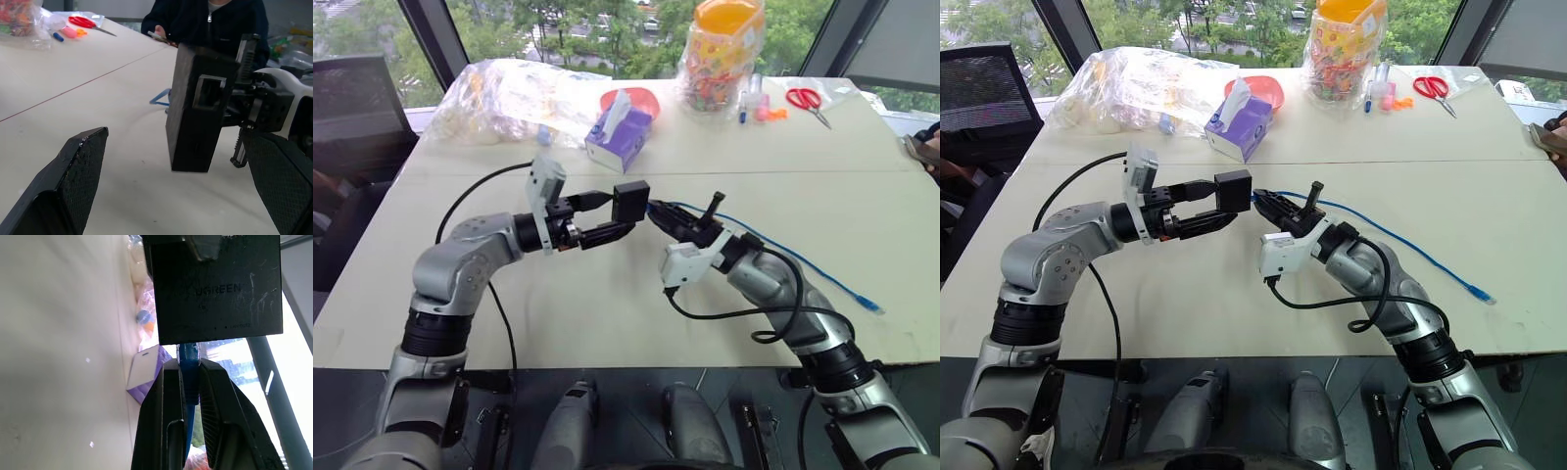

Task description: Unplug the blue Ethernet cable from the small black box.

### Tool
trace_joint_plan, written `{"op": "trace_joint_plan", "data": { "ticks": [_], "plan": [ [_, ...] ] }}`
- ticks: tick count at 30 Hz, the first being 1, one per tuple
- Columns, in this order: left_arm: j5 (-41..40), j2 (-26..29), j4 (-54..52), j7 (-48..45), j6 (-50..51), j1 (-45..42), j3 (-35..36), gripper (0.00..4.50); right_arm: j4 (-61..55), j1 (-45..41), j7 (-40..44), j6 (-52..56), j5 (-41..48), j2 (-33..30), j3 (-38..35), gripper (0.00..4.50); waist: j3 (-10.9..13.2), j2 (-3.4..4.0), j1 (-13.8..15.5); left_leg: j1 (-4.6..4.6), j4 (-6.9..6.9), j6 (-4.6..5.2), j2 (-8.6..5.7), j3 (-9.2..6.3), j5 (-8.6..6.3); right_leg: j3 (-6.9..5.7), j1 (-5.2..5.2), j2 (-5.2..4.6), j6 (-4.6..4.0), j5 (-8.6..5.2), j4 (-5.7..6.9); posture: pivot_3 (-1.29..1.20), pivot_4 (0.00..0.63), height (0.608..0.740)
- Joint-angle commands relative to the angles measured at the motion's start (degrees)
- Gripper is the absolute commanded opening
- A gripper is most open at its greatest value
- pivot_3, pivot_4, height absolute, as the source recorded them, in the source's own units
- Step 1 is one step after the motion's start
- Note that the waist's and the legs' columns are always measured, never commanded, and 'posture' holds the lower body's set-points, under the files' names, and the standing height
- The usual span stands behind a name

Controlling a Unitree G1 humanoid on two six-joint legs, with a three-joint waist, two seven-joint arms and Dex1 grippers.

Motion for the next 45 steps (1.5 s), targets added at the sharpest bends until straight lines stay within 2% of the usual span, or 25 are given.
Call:
{"op": "trace_joint_plan", "data": {
  "ticks": [1, 3, 5, 9, 11, 14, 24, 27, 28, 31, 37, 42, 45],
  "plan": [
    [0.4, -0.1, -0.7, -0.7, -1.4, -1.3, 0.0, 4.5, -2.6, -0.5, 0.7, -0.5, 1.6, 0.0, -0.4, 0.09, 0.0, 0.0, 0.0, 0.0, 0.0, 0.0, 0.0, 0.0, 0.0, 0.0, 0.0, 0.0, 0.0, 0.0, 0.0, 0.0, 0.15, 0.728],
    [0.6, -0.2, -0.6, -0.9, -1.5, -1.3, -0.1, 4.5, -2.5, -0.7, 1.2, -0.5, 1.8, 0.1, -0.4, 0.09, 0.0, 0.0, 0.0, 0.0, 0.0, 0.0, 0.0, 0.0, 0.0, 0.0, 0.0, 0.0, 0.0, 0.0, 0.0, 0.0, 0.15, 0.728],
    [0.9, -0.5, -0.5, -0.9, -1.7, -1.2, -0.2, 3.96, -2.4, -0.8, 1.5, -0.5, 2.0, 0.1, -0.4, 0.0, 0.0, 0.0, 0.0, 0.0, 0.0, 0.0, 0.0, 0.0, 0.0, 0.0, 0.0, 0.0, 0.0, 0.0, 0.0, 0.0, 0.15, 0.728],
    [1.8, -0.5, -0.3, -0.9, -2.6, -0.5, -0.5, 2.49, -2.2, -0.9, 1.9, -0.6, 2.2, 0.0, -0.6, 0.0, 0.0, 0.0, 0.0, 0.0, 0.0, 0.0, 0.0, 0.0, 0.0, 0.0, 0.0, 0.0, 0.0, 0.0, 0.0, 0.0, 0.15, 0.728],
    [2.1, -0.5, -0.1, -1.1, -2.8, -0.3, -0.5, 1.55, -2.1, -1.1, 2.1, -0.5, 2.2, 0.1, -0.6, 0.0, 0.0, 0.0, 0.0, 0.0, 0.0, 0.0, 0.0, 0.0, 0.0, 0.0, 0.0, 0.0, 0.0, 0.0, 0.0, 0.0, 0.15, 0.728],
    [2.5, -0.6, 0.5, -1.3, -3.0, -0.4, -0.7, 0.49, -2.1, -1.4, 2.2, -0.6, 2.2, 0.2, -0.6, 0.0, 0.0, 0.0, 0.0, 0.0, 0.0, 0.0, 0.0, 0.0, 0.0, 0.0, 0.0, 0.0, 0.0, 0.0, 0.0, 0.0, 0.15, 0.728],
    [2.7, 0.5, 3.2, -4.0, -2.5, -1.6, -1.1, 0.5, -1.6, -2.8, 4.7, -1.4, 3.4, -1.4, -0.9, 0.0, 0.0, 0.0, 0.0, 0.0, 0.0, 0.0, 0.0, 0.0, 0.0, 0.0, 0.0, 0.0, 0.0, 0.0, 0.0, 0.0, 0.15, 0.728],
    [2.8, 0.9, 4.2, -5.3, -3.2, -2.0, -0.9, 0.5, -0.4, -3.4, 6.6, 0.1, 6.8, -1.3, -2.0, 1.34, 0.0, 0.0, 0.0, 0.0, 0.0, 0.0, 0.0, 0.0, 0.0, -0.01, 0.0, -0.01, 0.0, 0.0, 0.0, 0.0, 0.15, 0.728],
    [2.6, 0.7, 4.4, -6.2, -4.5, -2.0, -0.3, 0.5, 0.1, -3.3, 9.1, 4.2, 9.8, -0.5, -2.7, 1.75, 0.0, -0.01, -0.1, 0.0, 0.0, 0.0, 0.0, 0.0, 0.0, -0.01, 0.0, -0.01, 0.0, 0.0, 0.0, 0.0, 0.15, 0.728],
    [1.8, 1.3, 5.2, -8.7, -5.8, -2.2, 1.0, 0.5, 0.9, -3.1, 18.8, 14.8, 21.6, 0.1, -4.2, 3.35, 0.0, -0.01, 0.0, 0.0, 0.0, 0.0, 0.01, -0.02, 0.0, -0.01, 0.01, -0.01, 0.0, 0.0, -0.01, 0.0, 0.15, 0.728],
    [-1.4, 6.6, 4.6, -15.9, -1.8, -1.8, 1.4, 0.5, -3.8, -6.4, 35.3, 39.6, 44.2, -2.8, -9.1, 3.35, 0.0, -0.01, -0.1, -0.01, -0.01, 0.01, 0.01, -0.02, 0.0, -0.02, 0.02, -0.02, 0.0, -0.01, -0.02, 0.0, 0.15, 0.728],
    [-3.3, 8.0, 5.4, -18.5, -0.6, -2.4, 2.5, 0.5, -7.4, -10.6, 39.9, 60.7, 58.3, -4.4, -11.9, 3.35, 0.0, -0.01, -0.1, -0.03, -0.01, 0.01, 0.03, -0.05, -0.01, -0.05, -0.01, -0.03, -0.03, -0.02, -0.04, 0.0, 0.15, 0.728],
    [-4.7, 8.3, 5.0, -19.6, 0.6, -2.7, 3.0, 0.5, -8.1, -12.9, 39.7, 69.8, 65.3, -3.7, -13.3, 3.35, 0.0, -0.01, 0.0, -0.12, -0.01, 0.01, 0.03, -0.06, -0.01, -0.07, -0.07, -0.05, -0.13, -0.07, -0.1, 0.0, 0.15, 0.728]
  ]
}}
